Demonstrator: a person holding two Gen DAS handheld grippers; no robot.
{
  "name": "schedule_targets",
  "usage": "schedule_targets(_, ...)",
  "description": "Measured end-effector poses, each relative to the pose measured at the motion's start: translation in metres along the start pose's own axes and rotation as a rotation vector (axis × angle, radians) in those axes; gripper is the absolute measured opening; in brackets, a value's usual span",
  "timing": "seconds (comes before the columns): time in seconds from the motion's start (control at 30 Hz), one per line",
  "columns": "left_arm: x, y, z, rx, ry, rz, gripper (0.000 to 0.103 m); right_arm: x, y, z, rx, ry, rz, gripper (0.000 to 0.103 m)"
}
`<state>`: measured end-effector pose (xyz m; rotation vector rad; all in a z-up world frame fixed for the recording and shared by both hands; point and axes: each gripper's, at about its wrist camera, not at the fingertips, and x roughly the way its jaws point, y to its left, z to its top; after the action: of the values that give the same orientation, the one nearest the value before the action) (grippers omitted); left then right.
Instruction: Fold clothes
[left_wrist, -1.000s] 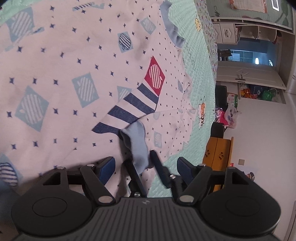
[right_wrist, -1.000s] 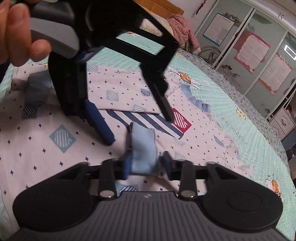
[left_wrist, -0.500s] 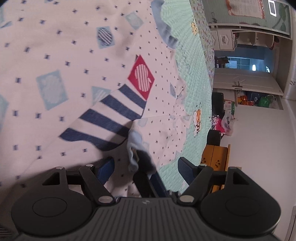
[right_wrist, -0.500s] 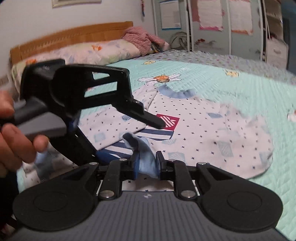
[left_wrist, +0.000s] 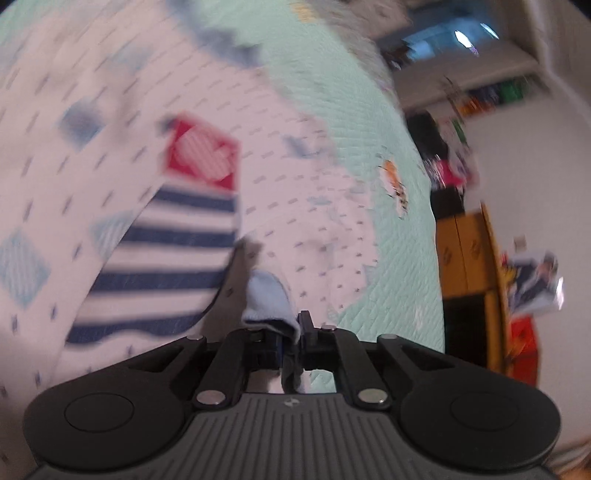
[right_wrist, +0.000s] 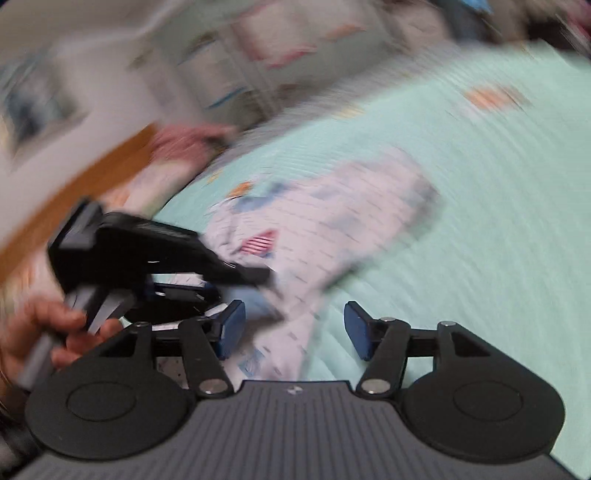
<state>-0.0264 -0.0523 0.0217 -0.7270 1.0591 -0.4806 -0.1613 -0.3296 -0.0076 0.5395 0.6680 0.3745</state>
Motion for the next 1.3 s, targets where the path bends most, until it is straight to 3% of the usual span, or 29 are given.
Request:
schedule_targets(0.07,-0.007,-0.02,0.016,0.056,-0.034,-0.029,0.006,-0.009,-0.011,-0.007,0.116,0.029,0.019,0.061)
schedule_targets(0.2,-0.033,-0.068,0.057,0.164,-0.105,-0.096,0.006,-0.027,0.004,-0.022,0.137,0.12,0.018,0.061)
schedule_targets(0.3,-0.044,-0.105,0.085,0.231,-0.116,-0.11,0.006,-0.036,0.005,-0.035,0.223,0.158,-0.008,0.061)
schedule_targets(0.5,-0.04,-0.151,0.116,0.291,-0.09,-0.061,0.006,-0.032,-0.014,-0.048,0.385,0.17,0.061,0.058)
schedule_targets(0.8,-0.032,-0.201,0.14,0.353,-0.07,-0.024,0.006,-0.031,-0.016,-0.057,0.433,0.202,0.128,0.052)
schedule_targets(0.87,-0.037,-0.209,0.143,0.369,-0.084,-0.034,0.006,-0.029,-0.017,-0.06,0.429,0.203,0.13,0.04)
schedule_targets(0.9,-0.04,-0.212,0.145,0.377,-0.091,-0.039,0.006,-0.028,-0.018,-0.061,0.422,0.208,0.121,0.016)
schedule_targets(0.93,-0.043,-0.214,0.147,0.379,-0.095,-0.042,0.006,-0.028,-0.018,-0.063,0.411,0.213,0.114,0.003)
schedule_targets(1.1,-0.056,-0.213,0.166,0.388,-0.108,-0.02,0.006,-0.033,-0.004,-0.06,0.322,0.175,0.118,0.003)
schedule_targets(1.3,-0.092,-0.2,0.199,0.351,-0.18,-0.02,0.006,-0.024,0.054,-0.04,-0.006,0.223,0.059,0.003)
